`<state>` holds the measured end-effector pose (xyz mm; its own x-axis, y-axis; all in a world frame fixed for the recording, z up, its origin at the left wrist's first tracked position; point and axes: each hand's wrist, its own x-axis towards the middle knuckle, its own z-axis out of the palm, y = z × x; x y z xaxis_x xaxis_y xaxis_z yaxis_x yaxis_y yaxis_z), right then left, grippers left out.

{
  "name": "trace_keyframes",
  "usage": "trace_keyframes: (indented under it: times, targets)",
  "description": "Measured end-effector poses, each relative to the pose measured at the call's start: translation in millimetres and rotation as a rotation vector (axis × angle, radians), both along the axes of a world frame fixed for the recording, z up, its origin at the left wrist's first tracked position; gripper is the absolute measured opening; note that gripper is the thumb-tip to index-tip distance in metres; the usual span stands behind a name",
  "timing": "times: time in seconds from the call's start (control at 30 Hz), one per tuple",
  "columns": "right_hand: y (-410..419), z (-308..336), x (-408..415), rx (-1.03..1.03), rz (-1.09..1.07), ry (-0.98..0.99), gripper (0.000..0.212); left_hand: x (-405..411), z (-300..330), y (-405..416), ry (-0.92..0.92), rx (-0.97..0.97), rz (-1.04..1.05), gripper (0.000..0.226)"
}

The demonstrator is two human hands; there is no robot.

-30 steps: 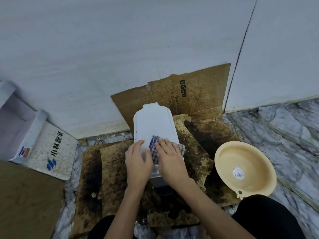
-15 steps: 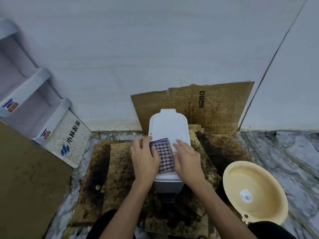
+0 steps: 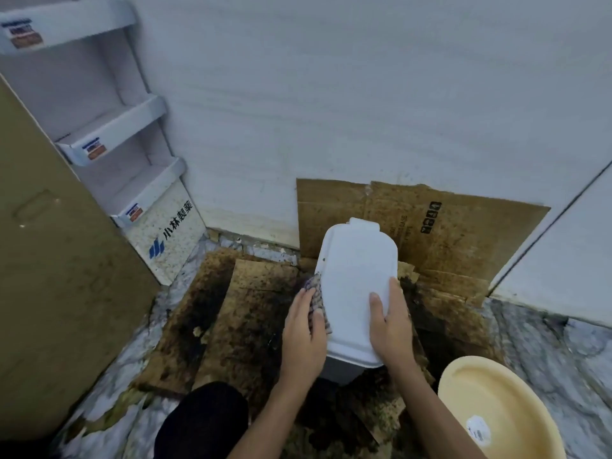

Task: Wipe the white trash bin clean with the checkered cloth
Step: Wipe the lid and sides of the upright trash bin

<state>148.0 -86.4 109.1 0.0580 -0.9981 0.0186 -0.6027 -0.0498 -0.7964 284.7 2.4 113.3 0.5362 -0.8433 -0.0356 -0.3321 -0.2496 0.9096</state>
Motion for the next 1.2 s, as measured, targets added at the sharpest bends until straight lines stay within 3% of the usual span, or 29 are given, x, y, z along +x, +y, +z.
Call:
trace_keyframes:
  times: [0.37,0.57,0.97,1.2]
  targets:
    - [1.1,-1.2,-0.5,-0.003,-0.006,0.028,0.074,-9.1,-3.6,23.7,0.239,-0.071,0.098,0.04]
    - [-0.6,-5.2,-1.4,-0.003,-0.023,0.032,0.076,2.8,-12.1,7.6,0.184,-0.099,0.092,0.036]
    - [-4.2,-12.1,-3.2,0.002,-0.024,0.001,0.076,59.8,9.9,-102.6,0.215,0.033,-0.183,0.039]
    - [-3.6,-12.0,-1.0,-0.01,-0.031,0.008,0.074,53.4,10.3,-71.4,0.229,0.078,-0.112,0.036]
